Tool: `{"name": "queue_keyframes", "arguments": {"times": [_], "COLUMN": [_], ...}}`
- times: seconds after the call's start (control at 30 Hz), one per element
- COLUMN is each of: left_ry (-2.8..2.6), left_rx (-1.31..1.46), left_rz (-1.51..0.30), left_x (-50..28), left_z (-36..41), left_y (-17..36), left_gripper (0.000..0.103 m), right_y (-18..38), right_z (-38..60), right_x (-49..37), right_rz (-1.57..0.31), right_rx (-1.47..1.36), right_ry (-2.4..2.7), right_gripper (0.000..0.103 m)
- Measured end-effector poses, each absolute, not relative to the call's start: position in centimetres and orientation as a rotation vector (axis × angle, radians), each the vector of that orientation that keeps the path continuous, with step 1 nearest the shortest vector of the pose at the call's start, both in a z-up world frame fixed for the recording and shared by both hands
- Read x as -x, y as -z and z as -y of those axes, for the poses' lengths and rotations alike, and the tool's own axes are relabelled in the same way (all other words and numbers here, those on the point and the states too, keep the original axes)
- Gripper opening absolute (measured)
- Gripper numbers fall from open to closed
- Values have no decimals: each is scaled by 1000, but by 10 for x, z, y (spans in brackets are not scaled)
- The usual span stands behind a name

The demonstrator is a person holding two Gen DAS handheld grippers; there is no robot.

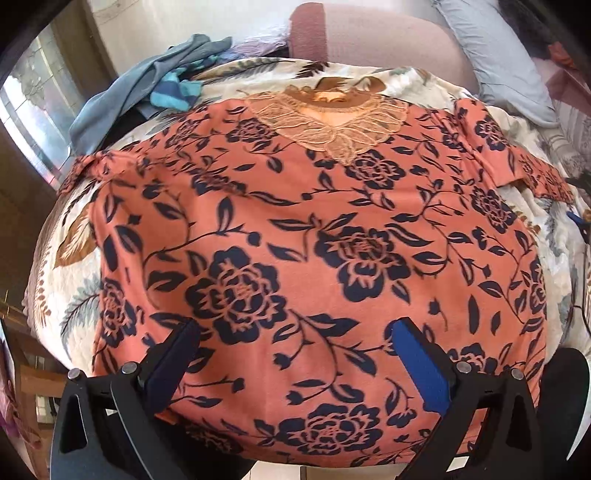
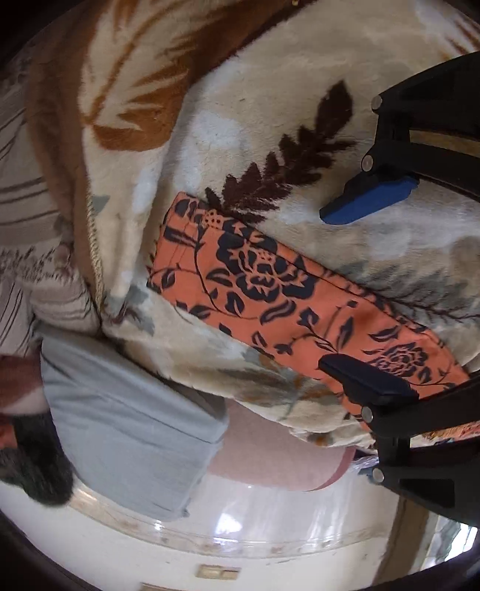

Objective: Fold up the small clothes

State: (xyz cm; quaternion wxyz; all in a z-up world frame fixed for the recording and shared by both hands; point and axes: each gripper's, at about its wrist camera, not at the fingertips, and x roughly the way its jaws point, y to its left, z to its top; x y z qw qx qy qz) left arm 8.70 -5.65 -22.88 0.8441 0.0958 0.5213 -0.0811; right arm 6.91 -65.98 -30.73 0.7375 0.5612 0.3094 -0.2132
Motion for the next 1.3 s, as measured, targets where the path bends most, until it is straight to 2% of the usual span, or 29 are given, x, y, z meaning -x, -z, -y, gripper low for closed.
{"name": "queue_keyframes", "arguments": {"times": [0.13, 0.17, 0.23, 0.3, 0.37, 0.57, 0.83, 1.1, 1.2, 1.3], "left_ry": [189, 190, 194, 204, 215, 226, 236, 197, 170, 138], "left_rx": [-213, -213, -212, -223, -231, -235, -142, -112, -95, -66], "left_rz": [-1098, -1105, -1123, -1140, -1134, -1075, -1018, -926, -892, -883], "left_x": [-91, -93, -95, -95, -93, -91, -83, -69, -65, -63], "left_z": [68, 71, 76, 80, 83, 78, 40, -16, -42, -67], "left_y": [230, 231, 233, 234, 233, 219, 198, 182, 175, 173], "left_gripper": [103, 103, 103, 103, 103, 103, 103, 103, 103, 103], "right_y": [314, 316, 324, 332, 339, 302, 195, 104, 99, 118], "right_z": [680, 683, 692, 701, 709, 695, 614, 441, 358, 271], "right_x": [-81, -87, -97, -99, -97, -92, -104, -174, -210, -247], "right_rz": [-594, -598, -606, -598, -588, -488, -417, -446, -510, -624], "right_rx": [-1277, -1275, -1292, -1330, -1386, -1322, -1181, -1037, -968, -890], "right_ry": [456, 451, 455, 472, 481, 386, 142, -149, -223, -264], "right_gripper": [71, 66, 51, 25, 12, 8, 8, 8, 8, 8]}}
